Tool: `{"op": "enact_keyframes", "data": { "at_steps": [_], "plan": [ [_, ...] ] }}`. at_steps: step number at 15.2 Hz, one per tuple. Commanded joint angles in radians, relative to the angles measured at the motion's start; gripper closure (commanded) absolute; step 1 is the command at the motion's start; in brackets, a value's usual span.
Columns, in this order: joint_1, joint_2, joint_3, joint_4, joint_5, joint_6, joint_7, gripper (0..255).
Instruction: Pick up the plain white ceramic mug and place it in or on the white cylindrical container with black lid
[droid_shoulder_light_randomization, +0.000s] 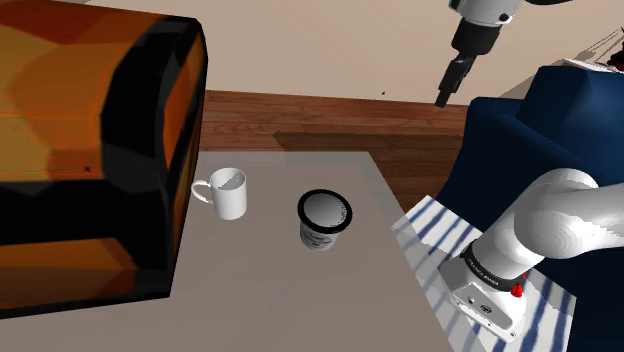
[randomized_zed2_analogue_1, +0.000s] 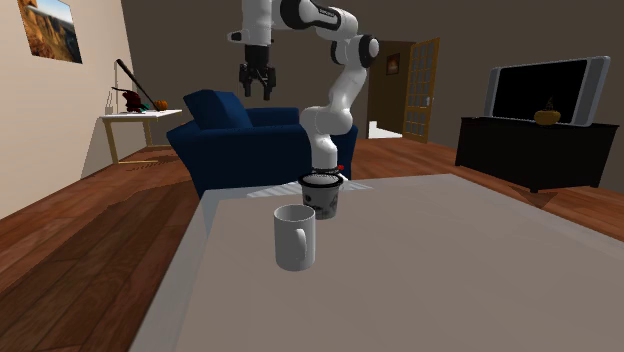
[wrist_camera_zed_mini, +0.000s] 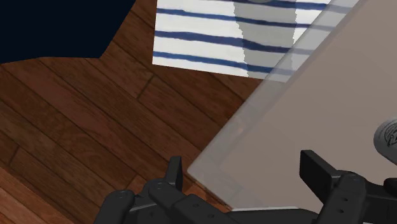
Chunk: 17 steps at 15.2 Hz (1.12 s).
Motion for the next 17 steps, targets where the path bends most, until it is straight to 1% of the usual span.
{"op": "enact_keyframes", "data": {
  "at_steps": [1,9,13,17],
  "plan": [
    [0.000,0.000,0.000,0.000,0.000,0.000,0.000,0],
    [0.056,0.188,0.117,0.037,0.090,0.133,0.126,0],
    [0.078,0.300,0.173,0.081,0.118,0.194,0.186,0],
    [0.097,0.420,0.227,0.143,0.133,0.249,0.246,0]
  ]
}}
